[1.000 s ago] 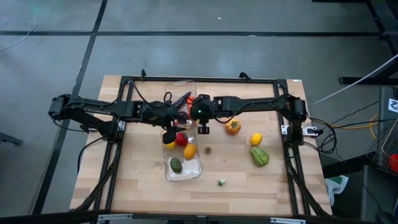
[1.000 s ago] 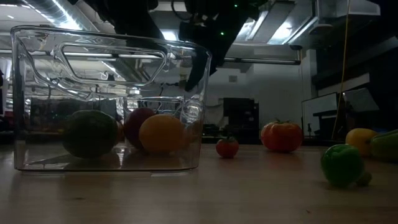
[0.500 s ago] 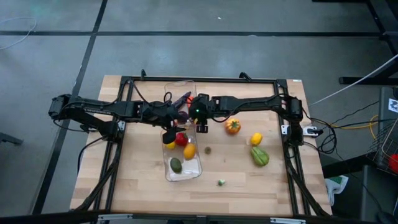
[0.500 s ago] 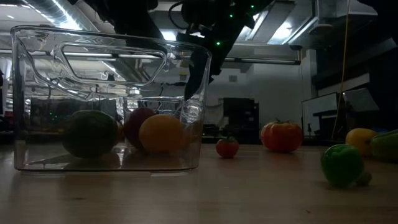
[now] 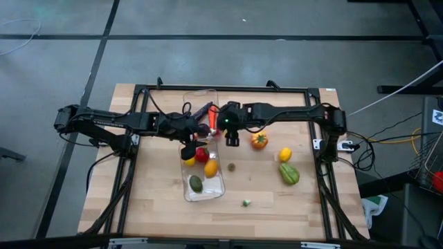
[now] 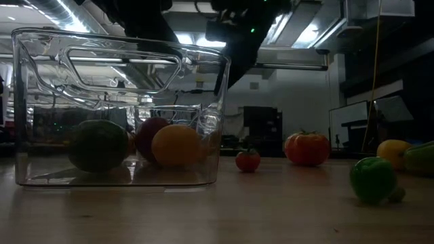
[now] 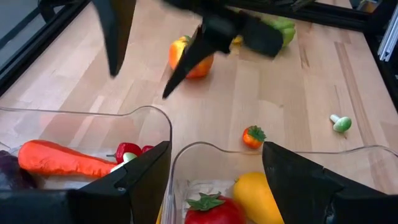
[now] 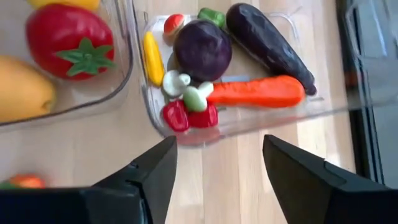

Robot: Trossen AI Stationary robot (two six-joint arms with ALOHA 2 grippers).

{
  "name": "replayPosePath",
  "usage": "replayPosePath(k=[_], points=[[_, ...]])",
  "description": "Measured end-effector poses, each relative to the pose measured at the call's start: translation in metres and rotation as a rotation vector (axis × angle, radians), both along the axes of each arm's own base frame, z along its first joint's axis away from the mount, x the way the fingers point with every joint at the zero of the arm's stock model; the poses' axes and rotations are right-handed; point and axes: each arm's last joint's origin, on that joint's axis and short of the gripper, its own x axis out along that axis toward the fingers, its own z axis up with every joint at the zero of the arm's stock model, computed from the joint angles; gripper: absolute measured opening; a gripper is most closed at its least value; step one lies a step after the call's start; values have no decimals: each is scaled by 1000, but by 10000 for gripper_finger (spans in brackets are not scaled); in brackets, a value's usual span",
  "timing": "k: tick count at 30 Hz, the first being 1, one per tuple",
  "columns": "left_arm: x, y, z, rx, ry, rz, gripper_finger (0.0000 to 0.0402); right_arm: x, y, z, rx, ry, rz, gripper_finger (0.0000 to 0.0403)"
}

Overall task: Sort produce into baskets
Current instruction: Put the green mushroom into the top transparent bin

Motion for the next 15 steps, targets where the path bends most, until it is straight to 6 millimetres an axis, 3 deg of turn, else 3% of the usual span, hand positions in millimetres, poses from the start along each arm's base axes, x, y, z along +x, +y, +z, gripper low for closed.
replayPosePath(k=[6,15], points=[[0,0,0,-4,-1,3,250,-20,31,22,21,38,60,235],[0,0,0,-3,-1,2,250,-40,99,15,164,196,84,234]])
